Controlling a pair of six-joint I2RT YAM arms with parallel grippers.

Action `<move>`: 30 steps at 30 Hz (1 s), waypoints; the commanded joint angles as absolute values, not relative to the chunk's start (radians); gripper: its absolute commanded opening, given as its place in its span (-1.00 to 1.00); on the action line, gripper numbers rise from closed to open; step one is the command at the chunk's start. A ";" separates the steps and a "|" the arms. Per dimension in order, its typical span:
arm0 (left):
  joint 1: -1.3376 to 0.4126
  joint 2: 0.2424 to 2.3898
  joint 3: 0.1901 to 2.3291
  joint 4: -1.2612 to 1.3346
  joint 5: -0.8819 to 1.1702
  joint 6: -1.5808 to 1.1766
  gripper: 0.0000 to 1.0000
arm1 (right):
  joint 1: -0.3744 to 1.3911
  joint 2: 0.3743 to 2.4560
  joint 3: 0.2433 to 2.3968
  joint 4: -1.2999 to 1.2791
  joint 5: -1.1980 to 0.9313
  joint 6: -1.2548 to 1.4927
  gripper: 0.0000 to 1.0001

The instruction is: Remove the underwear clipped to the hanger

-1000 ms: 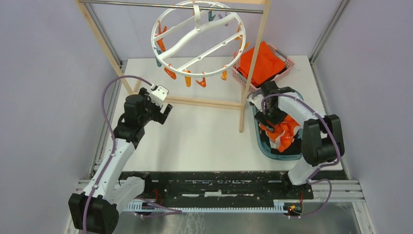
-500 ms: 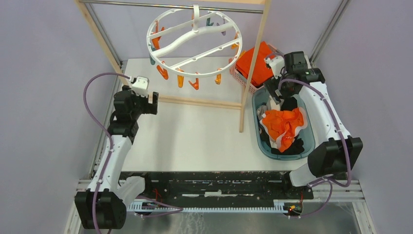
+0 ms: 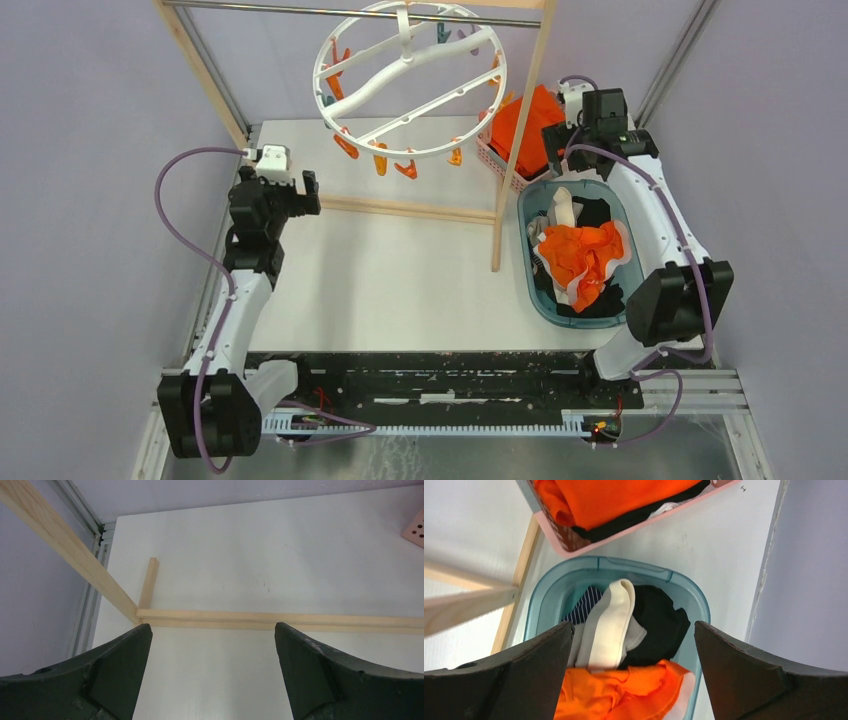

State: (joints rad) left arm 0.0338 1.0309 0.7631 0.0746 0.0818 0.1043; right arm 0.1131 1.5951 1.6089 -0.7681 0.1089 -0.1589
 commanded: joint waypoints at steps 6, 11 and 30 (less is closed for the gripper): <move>0.063 1.059 0.651 0.435 0.132 -0.077 0.99 | 0.110 1.715 1.675 -0.575 0.136 -0.043 1.00; 0.064 1.101 0.648 0.495 0.160 -0.104 0.99 | 0.108 1.745 1.702 -0.527 0.137 0.011 1.00; 0.066 1.179 0.617 0.529 0.331 -0.128 0.99 | 0.109 1.496 1.338 -0.442 0.156 0.140 1.00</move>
